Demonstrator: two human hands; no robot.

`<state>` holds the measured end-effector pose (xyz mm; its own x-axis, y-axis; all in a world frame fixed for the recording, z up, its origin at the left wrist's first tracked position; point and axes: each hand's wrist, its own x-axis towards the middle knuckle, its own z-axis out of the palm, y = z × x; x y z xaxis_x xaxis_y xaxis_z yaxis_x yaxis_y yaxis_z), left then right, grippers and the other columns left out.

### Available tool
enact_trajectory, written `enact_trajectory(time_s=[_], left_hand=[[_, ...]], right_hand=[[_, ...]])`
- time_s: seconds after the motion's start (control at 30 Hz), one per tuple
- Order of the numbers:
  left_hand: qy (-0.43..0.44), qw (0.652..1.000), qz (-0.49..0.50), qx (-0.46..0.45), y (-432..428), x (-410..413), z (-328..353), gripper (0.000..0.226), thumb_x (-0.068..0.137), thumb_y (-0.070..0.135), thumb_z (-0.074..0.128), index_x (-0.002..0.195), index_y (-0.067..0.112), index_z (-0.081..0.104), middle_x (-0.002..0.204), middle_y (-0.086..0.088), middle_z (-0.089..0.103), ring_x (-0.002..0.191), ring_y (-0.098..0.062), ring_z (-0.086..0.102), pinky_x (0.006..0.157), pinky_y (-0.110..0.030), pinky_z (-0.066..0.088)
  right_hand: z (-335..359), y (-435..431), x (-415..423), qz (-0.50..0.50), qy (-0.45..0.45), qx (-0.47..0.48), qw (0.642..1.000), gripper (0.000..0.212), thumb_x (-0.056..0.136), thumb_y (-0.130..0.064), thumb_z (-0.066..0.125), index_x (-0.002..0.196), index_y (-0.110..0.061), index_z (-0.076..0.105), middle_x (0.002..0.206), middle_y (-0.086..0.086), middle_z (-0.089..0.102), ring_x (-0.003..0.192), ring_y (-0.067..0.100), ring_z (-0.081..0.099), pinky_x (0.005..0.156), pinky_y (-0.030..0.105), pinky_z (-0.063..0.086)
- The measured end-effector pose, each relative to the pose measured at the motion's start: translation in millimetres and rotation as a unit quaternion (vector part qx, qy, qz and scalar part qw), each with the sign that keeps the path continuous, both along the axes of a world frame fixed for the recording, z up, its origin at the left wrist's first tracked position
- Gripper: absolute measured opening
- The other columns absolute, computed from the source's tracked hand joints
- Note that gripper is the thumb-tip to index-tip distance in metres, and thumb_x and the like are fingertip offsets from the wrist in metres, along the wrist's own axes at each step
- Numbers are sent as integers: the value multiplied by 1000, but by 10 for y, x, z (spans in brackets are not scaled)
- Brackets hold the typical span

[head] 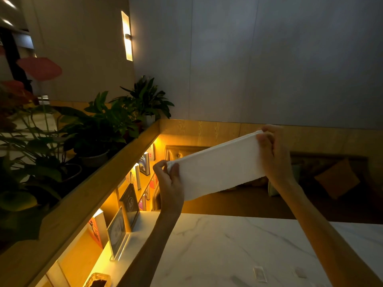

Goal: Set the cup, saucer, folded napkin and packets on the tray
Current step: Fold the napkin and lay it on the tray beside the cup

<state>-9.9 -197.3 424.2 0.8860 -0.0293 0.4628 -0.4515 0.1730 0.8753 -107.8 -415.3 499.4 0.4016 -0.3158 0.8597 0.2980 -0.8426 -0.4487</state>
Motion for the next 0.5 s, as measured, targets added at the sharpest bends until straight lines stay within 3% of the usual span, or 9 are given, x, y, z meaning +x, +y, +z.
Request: enact_trajectory(time_s=[0.07, 0.17, 0.23, 0.33, 0.43, 0.5], left_hand=[[-70, 997, 25, -12, 19, 5, 95, 16, 101, 26, 44, 115, 27, 36, 103, 12, 49, 94, -16, 62, 68, -30, 56], [-109, 993, 36, -27, 70, 9, 265, 8, 97, 36, 45, 103, 42, 45, 101, 11, 56, 94, -19, 64, 70, -36, 57], [-63, 996, 1, -57, 63, 26, 378, 12, 95, 41, 48, 102, 34, 55, 103, -1, 62, 97, -27, 65, 76, -49, 57], [44, 992, -67, -102, 17, 57, 464, 18, 96, 36, 52, 103, 20, 60, 110, -14, 61, 104, -39, 62, 84, -62, 53], [95, 982, -101, -128, 9, 101, 418, 13, 95, 37, 54, 98, 28, 64, 105, -8, 62, 102, -36, 64, 78, -54, 57], [94, 983, -105, -114, 30, 142, 381, 11, 94, 40, 55, 92, 35, 65, 99, 1, 64, 92, -24, 67, 66, -40, 60]], right_hand=[[-19, -14, -25, -34, -49, -15, 998, 15, 99, -29, 44, 109, -18, 45, 100, -41, 46, 88, -12, 55, 59, 7, 46], [-4, -41, -92, -41, -100, -29, 994, 24, 100, -35, 43, 112, -15, 45, 94, -33, 46, 88, -15, 54, 64, -1, 43], [41, -42, -106, -39, -113, -10, 993, 26, 99, -40, 43, 113, -19, 45, 97, -27, 48, 85, -12, 56, 61, 0, 43], [61, 1, -68, -42, -84, 58, 994, 23, 97, -41, 45, 113, -25, 45, 91, -31, 53, 83, -10, 59, 57, 3, 46], [-46, -12, -38, -50, -62, 104, 991, 19, 96, -41, 46, 112, -31, 46, 94, -31, 56, 84, -8, 61, 57, 5, 48], [-113, -51, -36, -54, -50, 122, 990, 15, 95, -44, 47, 108, -37, 45, 93, -31, 57, 85, -6, 62, 55, 8, 50]])
